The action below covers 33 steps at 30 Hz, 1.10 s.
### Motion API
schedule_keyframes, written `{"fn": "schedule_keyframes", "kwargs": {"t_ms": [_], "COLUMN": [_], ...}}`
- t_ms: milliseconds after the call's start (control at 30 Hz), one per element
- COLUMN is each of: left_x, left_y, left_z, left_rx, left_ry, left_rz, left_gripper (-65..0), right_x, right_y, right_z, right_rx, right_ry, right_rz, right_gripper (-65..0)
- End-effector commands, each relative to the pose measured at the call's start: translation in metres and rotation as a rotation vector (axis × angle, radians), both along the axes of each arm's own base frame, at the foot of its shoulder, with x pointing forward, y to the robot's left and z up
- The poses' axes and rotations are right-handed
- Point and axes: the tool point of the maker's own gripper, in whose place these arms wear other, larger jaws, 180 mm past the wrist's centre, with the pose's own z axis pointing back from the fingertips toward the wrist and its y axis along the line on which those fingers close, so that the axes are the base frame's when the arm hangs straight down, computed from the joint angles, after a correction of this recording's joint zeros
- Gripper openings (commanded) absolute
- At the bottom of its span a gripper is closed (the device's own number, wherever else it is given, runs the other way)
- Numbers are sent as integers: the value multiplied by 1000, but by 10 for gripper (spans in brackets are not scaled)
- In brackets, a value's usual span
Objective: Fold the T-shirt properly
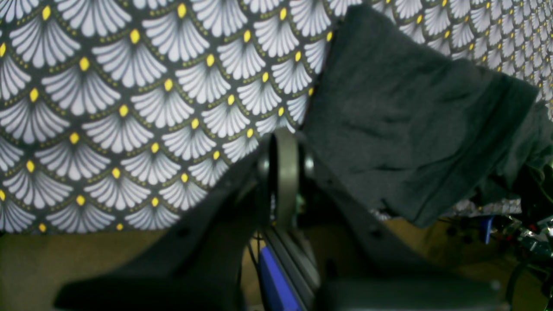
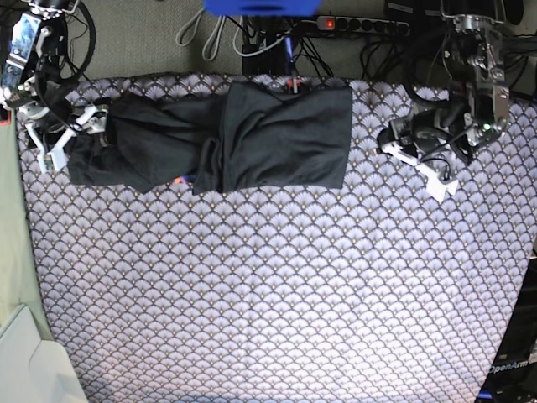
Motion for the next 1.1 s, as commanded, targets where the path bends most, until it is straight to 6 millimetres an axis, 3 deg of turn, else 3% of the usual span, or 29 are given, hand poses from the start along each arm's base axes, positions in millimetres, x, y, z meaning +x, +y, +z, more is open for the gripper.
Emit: {"fn": "schedule_keyframes", "kwargs": {"t_ms": [0,200,333,433,633,867,1067], "left_x": [6,7,5,5,5,5,5], "left_y": [-1,-1,-1,-1,-1,-1,-2], "left_z": [9,9,8,8,8,8,9], "left_rx": [-23,-24,-21,-21,-23,-21,-23], "left_ry": [-20,-21,-18,-18,-18,-17,-21], "left_rz": [12,12,12,12,12,12,10], "left_gripper": [-650,-650,-650,-650,-650,-650,-650], "right_x": [-15,-5,-9,-12,-8,-8,-8], "right_y": [4,4,-1,-12,-7,-11,-13], "right_z": [-12,-8,-22,-30,-33,-32,-31], "right_rx": [-8,-6,-4,-12,-12,-24,-26], "right_ry": [83,64,174,263,284,285,285], "right_rz": [34,33,25,18,41,45,42], "right_gripper": [-40,-221,-308,-323,-344,-563,-542]}}
